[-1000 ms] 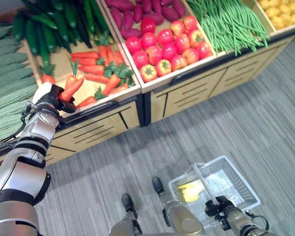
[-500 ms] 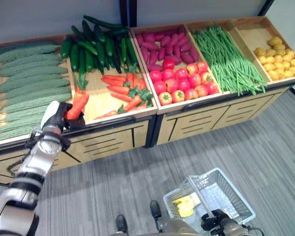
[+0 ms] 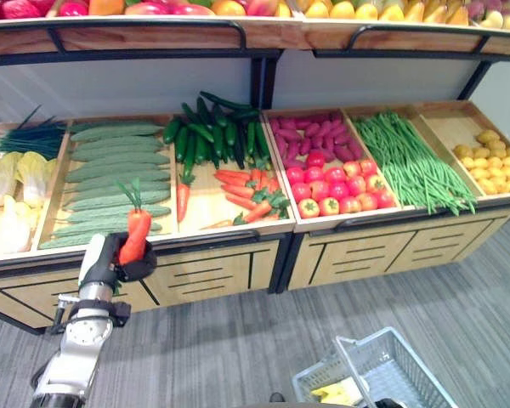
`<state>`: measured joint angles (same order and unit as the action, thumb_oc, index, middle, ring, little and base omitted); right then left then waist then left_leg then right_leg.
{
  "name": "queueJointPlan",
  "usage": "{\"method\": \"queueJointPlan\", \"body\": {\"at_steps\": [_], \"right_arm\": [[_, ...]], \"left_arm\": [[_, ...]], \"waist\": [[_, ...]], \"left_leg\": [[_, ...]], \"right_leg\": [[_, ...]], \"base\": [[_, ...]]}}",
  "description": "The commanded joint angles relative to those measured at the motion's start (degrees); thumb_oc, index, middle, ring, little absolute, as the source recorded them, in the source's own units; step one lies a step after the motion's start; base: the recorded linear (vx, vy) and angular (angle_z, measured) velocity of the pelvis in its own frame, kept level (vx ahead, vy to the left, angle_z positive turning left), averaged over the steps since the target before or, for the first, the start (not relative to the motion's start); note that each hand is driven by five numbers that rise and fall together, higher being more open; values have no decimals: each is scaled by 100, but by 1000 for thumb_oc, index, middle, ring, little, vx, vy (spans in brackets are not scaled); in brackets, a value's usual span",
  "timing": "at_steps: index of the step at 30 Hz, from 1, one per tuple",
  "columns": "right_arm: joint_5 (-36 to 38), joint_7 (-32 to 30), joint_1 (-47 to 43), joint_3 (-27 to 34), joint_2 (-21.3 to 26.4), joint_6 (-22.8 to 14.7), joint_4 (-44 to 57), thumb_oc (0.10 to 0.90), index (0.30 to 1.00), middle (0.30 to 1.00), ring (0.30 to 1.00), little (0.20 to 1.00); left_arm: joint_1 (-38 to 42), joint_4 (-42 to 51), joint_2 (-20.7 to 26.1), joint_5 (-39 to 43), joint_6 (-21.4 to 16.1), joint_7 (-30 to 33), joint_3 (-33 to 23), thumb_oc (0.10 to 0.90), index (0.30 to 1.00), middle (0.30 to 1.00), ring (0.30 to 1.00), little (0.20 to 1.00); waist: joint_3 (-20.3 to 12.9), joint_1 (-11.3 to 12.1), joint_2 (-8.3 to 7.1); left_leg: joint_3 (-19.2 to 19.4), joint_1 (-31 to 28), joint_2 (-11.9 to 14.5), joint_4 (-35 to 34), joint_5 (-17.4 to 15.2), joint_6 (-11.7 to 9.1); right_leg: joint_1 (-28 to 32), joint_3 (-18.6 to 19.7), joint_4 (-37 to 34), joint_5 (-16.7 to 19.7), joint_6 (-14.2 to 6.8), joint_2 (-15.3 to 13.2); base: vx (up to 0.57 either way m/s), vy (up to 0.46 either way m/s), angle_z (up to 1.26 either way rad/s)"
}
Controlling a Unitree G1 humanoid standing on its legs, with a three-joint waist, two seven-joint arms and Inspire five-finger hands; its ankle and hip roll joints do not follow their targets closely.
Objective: Get the vegetables into the basket
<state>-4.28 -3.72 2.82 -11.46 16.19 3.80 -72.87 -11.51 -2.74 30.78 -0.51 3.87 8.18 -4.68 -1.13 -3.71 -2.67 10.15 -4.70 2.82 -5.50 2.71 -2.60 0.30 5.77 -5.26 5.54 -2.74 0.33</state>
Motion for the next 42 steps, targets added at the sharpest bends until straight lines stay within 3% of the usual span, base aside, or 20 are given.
{"method": "queueJointPlan", "body": {"at_steps": [1, 6, 11, 23, 30, 35, 37, 40, 41, 42], "right_arm": [[-114, -48, -216, 107, 171, -117, -187, 400, 300, 300, 300, 300], [-67, -74, -171, 194, 182, -135, -215, 400, 300, 300, 300, 300], [-52, -121, -167, 263, 219, -136, -185, 400, 300, 300, 300, 300], [43, -297, -95, 377, 187, -153, -92, 400, 300, 300, 300, 300], [220, -460, -31, 571, 234, -200, 60, 400, 300, 300, 300, 300], [317, -538, -19, 635, 201, -245, 91, 400, 300, 300, 300, 300], [346, -587, -36, 687, 204, -274, 148, 400, 300, 300, 300, 300], [270, -645, -97, 723, 202, -288, 169, 400, 300, 300, 300, 300], [189, -653, -135, 726, 237, -295, 176, 400, 300, 300, 300, 300], [188, -653, -135, 728, 236, -294, 177, 400, 300, 300, 300, 300]], "left_arm": [[312, 618, -112, 436, -617, 5, -249, 400, 300, 300, 300, 300], [44, 881, -436, 1192, -662, -400, 110, 400, 300, 300, 300, 300], [43, 1039, -431, 1756, -657, -597, 353, 400, 300, 300, 300, 300], [211, 1267, -323, 1824, -661, -423, 363, 400, 300, 300, 300, 300], [421, 1286, -248, 1870, -666, -364, 531, 400, 300, 300, 300, 300], [569, 1326, -165, 1889, -757, -320, 627, 400, 300, 300, 300, 300], [630, 1335, -114, 1898, -806, -282, 636, 400, 300, 300, 300, 300], [740, 1375, -57, 1917, -824, -276, 624, 400, 300, 300, 300, 300], [729, 1376, -52, 1891, -821, -293, 578, 400, 300, 300, 300, 300], [730, 1376, -52, 1891, -821, -293, 580, 400, 300, 300, 300, 300]], "waist": [[-326, -42, 150], [-298, -34, 115], [-255, -103, 92], [-132, -236, 121], [47, -566, 181], [174, -799, 243], [301, -771, 285], [397, -645, 316], [400, -541, 289], [403, -543, 289]], "left_leg": [[-433, -82, -74, 60, -332, 5], [-475, -148, -86, 60, -351, 57], [-425, -152, -101, 50, -350, 92], [-249, -227, -216, 97, -465, 259], [137, -180, -302, 351, -654, 393], [767, -198, -276, 269, -671, 396], [1001, -221, -194, 258, -697, 362], [1253, -166, -35, 307, -657, 254], [1488, -192, 9, 346, -652, 195], [1485, -191, 11, 351, -654, 193]], "right_leg": [[-110, -381, 188, -53, -373, -198], [-34, -390, 202, -53, -402, -227], [-69, -403, 269, -8, -453, -265], [-193, -96, 387, 55, -553, -327], [-454, 328, 634, 148, -692, -322], [-753, 748, 688, 391, -901, -254], [-889, 354, 770, 457, -956, -380], [-946, -1054, 913, 340, -802, -806], [-933, -1852, 961, 331, -769, -1032], [-927, -1857, 957, 331, -768, -1031]], "base": [[-14, 12, 7], [-30, 29, 8], [-48, 42, 6], [-13, 53, -7], [-21, 55, -23], [-40, 36, -72], [-85, -43, -125], [-115, -32, -129], [-27, 1, -66], [-19, -15, -79]]}}
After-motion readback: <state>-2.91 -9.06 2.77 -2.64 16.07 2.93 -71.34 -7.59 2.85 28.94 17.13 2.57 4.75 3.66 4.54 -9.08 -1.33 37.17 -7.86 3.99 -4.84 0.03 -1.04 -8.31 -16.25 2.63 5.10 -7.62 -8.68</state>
